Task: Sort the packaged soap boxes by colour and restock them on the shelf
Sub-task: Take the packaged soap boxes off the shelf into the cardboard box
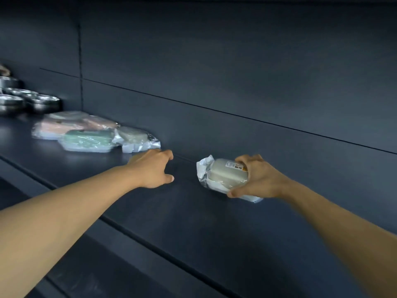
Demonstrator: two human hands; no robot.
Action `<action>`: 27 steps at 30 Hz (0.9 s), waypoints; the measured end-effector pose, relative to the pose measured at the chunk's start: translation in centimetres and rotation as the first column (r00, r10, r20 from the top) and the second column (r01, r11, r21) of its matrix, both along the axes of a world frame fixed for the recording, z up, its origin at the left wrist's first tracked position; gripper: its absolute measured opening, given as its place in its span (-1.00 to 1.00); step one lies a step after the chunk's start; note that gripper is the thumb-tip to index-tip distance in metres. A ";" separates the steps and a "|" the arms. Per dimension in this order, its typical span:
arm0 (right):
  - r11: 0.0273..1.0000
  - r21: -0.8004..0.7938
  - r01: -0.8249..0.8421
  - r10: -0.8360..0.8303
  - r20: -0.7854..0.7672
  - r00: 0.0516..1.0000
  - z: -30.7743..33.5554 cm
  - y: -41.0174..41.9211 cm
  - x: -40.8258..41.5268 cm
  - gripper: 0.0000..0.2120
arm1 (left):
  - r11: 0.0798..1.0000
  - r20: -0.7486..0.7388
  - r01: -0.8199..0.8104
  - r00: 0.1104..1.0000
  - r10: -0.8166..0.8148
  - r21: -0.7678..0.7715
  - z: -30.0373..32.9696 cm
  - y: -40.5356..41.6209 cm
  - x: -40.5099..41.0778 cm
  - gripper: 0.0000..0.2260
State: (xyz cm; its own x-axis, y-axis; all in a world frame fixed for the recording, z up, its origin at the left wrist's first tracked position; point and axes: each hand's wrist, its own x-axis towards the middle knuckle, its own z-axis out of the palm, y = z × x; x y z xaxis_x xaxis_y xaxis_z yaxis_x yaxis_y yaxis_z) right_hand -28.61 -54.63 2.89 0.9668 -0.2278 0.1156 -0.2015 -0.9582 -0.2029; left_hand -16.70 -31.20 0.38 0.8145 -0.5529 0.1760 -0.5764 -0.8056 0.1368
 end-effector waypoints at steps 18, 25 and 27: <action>0.999 0.043 -0.027 0.026 0.031 0.999 -1.7 4.8 17.1 -0.08 | 0.929 -0.223 -0.202 0.934 0.278 0.310 2.2 9.1 22.6 -0.09; 0.997 0.042 -0.059 0.058 0.010 0.998 -2.7 7.1 19.9 -0.07 | 0.941 -0.190 -0.124 0.963 0.190 0.314 1.3 10.2 22.9 -0.02; 0.996 0.047 -0.070 0.070 0.002 0.998 -2.7 7.8 19.9 -0.07 | 0.962 -0.181 -0.082 0.975 0.131 0.259 1.2 10.6 22.5 -0.02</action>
State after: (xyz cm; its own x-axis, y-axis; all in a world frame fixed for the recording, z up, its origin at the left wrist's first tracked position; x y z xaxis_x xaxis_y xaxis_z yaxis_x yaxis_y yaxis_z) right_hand -8.66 -46.86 0.21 0.9806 -0.1645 0.1065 -0.1341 -0.9595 -0.2477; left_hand 5.77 -20.61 1.58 0.8756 -0.4670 -0.1236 -0.4678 -0.8835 0.0249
